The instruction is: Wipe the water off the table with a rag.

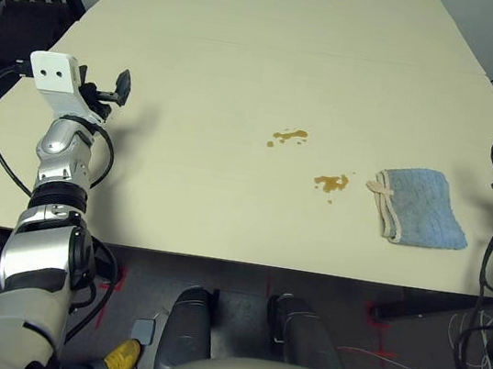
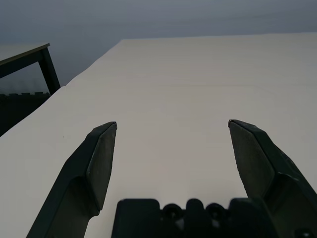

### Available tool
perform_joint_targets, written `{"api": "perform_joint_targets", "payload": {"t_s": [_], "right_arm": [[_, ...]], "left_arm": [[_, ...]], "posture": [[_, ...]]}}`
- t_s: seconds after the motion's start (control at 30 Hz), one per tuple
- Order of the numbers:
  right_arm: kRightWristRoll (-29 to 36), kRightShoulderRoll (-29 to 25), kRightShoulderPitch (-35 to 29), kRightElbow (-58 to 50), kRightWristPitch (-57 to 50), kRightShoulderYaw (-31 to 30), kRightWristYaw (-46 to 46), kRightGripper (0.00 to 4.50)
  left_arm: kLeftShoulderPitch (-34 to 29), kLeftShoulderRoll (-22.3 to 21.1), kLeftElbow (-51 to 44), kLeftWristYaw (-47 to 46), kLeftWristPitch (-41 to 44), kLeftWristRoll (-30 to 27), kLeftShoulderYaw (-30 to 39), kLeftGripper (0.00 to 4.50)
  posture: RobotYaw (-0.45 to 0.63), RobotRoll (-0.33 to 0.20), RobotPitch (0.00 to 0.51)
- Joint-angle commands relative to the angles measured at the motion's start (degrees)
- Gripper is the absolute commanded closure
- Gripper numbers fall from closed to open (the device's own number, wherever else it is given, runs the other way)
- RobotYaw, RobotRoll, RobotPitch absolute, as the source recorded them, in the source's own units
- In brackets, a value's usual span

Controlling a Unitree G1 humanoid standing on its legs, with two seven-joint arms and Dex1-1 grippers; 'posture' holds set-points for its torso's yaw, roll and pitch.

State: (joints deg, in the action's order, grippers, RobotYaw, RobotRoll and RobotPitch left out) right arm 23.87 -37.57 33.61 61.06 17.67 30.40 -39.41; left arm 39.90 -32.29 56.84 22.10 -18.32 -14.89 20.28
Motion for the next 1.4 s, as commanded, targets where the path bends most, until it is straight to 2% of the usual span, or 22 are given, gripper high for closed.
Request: {"api": "perform_joint_targets", "payload": {"t_s": [0.03,0.33,0.47,0.63,0.73,0.9,1.03,1.17,1.4], "right_arm": [[0.1,-0.2,-0.2,0.8,0.7,0.4,0.3,0.03],[0.1,-0.7,-0.3,-0.4,0.1,0.1,0.1,0.03],[-0.1,-0.8,-0.1,-0.1,-0.2,0.0,0.4,0.03],[-0.5,-0.5,-0.1,0.7,-0.3,-0.4,0.8,0.03],[-0.8,-0.7,-0.7,1.2,-0.2,-0.4,1.2,0.03],[-1.2,-1.1,-1.0,1.1,-0.4,-0.6,0.9,0.03],[-1.8,-2.2,-1.2,0.5,-1.8,-1.2,0.3,0.03],[-2.0,-4.9,-1.4,-3.2,-9.5,-3.2,-4.2,0.03],[-2.2,-14.8,-4.3,-17.1,-39.7,-12.4,-18.8,0.03]], "left_arm": [[0.4,0.0,0.5,-0.1,-0.1,0.7,-0.2,0.00],[0.9,0.4,0.1,4.0,1.1,-0.1,-0.9,0.00],[-0.4,1.1,-5.6,16.2,5.9,-3.9,-2.2,0.00],[-7.6,0.6,-20.4,32.9,17.6,-8.8,-6.7,0.00],[-13.1,-2.1,-28.3,42.3,23.2,-10.2,-10.3,0.00],[-16.1,-4.7,-34.5,49.0,30.0,-11.8,-12.2,0.00],[-16.1,-5.4,-35.6,51.3,30.7,-10.8,-13.2,0.00],[-15.5,-5.2,-35.5,51.2,30.3,-10.2,-13.6,0.00],[-15.4,-4.9,-35.8,50.7,29.6,-9.6,-13.9,0.00]], "posture": [[-0.11,0.000,0.106],[-0.13,0.000,0.121],[-0.11,0.000,0.111],[-0.11,0.000,0.111],[-0.11,0.000,0.111],[-0.12,0.000,0.115],[-0.12,0.000,0.122],[-0.12,0.000,0.126],[-0.13,0.000,0.130]]}}
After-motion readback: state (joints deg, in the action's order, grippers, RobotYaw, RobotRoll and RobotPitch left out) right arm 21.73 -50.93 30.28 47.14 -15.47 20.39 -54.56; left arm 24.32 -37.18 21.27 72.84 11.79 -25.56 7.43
